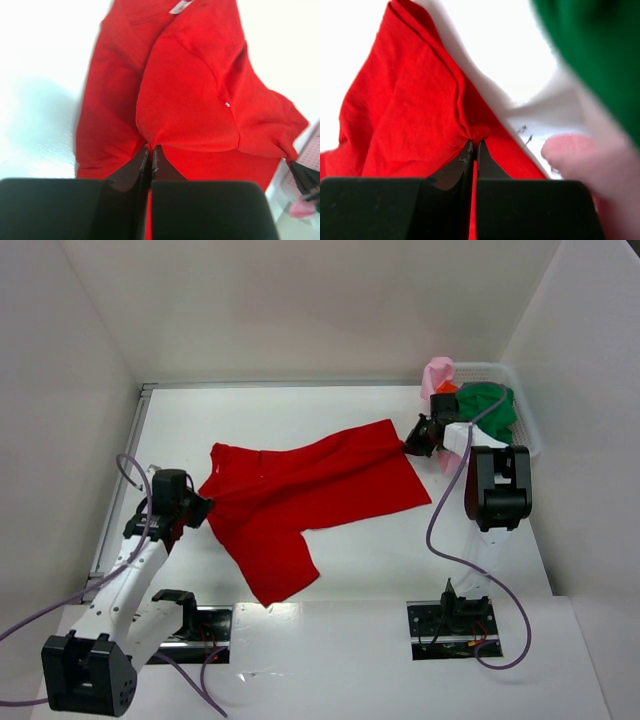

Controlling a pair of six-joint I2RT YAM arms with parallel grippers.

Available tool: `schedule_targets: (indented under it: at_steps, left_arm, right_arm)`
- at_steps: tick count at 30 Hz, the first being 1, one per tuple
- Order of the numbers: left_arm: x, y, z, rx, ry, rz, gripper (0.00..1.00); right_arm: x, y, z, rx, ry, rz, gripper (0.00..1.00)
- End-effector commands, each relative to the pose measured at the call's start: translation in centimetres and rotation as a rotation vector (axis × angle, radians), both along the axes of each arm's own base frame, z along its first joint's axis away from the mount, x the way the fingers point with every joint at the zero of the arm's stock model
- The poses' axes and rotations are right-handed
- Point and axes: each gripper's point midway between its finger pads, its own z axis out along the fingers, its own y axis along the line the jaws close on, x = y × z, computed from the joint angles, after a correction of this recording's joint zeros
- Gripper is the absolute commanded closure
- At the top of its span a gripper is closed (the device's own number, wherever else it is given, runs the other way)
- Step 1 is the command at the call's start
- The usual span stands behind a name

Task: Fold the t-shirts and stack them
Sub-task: Fold the flattened tshirt in 1/3 of the way

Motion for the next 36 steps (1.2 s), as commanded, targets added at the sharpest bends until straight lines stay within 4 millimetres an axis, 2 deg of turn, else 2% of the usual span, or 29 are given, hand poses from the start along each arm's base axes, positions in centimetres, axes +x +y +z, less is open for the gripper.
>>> schedule_targets:
  at_steps: [1, 2, 8, 14, 16, 19, 21, 22, 27, 29, 31, 32, 34, 36]
  left_arm:
    - [0.9, 0.6, 0.4, 0.024, -0.007, 0.017, 1.00]
    - [1.4, 0.6, 0.4, 0.024, -0.006, 0.017, 1.00]
    - [2.2, 0.4, -0.6, 0.019, 0.023, -0.011, 0.98]
    - [2.9, 0.2, 0.0, 0.025, -0.004, -0.030, 0.98]
    - [2.9, 0.0, -0.4, 0.026, 0.009, -0.051, 0.96]
    - [3.3, -0.1, -0.1, 0.028, 0.009, -0.066, 0.63]
    - [3.5, 0.1, 0.2, 0.046, 0.001, -0.064, 0.46]
    - [3.9, 0.3, 1.0, 0.061, -0.027, -0.061, 0.42]
    - [6.2, 2.2, 3.5, 0.120, -0.092, -0.036, 0.30]
    - [6.9, 2.4, 3.1, 0.131, -0.083, -0.051, 0.21]
    - [7.9, 3.2, 3.6, 0.138, -0.096, -0.040, 0.17]
    - [8.2, 2.9, 2.7, 0.131, -0.075, -0.061, 0.14]
    - [9.4, 3.1, 3.1, 0.139, -0.105, -0.087, 0.13]
    - [10.1, 2.7, 1.9, 0.132, -0.091, -0.136, 0.13]
  right_arm:
    - [-1.5, -0.5, 0.6, -0.012, 0.023, -0.015, 1.00]
    - [-1.4, -0.5, 1.1, -0.012, 0.012, -0.015, 1.00]
    - [-1.9, -0.4, 0.0, -0.012, 0.033, -0.015, 1.00]
    - [-1.9, -0.1, -0.9, 0.003, 0.050, -0.004, 1.00]
    - [-1.7, 0.0, -0.6, 0.011, 0.041, 0.001, 1.00]
    - [-1.5, 0.4, -0.7, 0.011, 0.041, 0.011, 1.00]
    - [-1.5, 0.4, -0.7, 0.011, 0.041, 0.011, 1.00]
    - [-1.2, 0.4, -0.4, 0.005, 0.030, 0.018, 1.00]
    - [-0.9, 0.4, -0.1, 0.005, 0.021, 0.018, 1.00]
    - [-0.9, 0.4, -0.1, 0.005, 0.021, 0.018, 0.99]
    - [-0.9, 0.4, -0.1, 0.000, 0.019, 0.025, 0.99]
    - [-0.9, 0.4, -0.1, 0.000, 0.019, 0.025, 0.99]
    - [-0.9, 0.4, -0.1, 0.000, 0.019, 0.025, 0.99]
    - [-1.0, 0.4, -0.5, 0.000, 0.028, 0.025, 0.98]
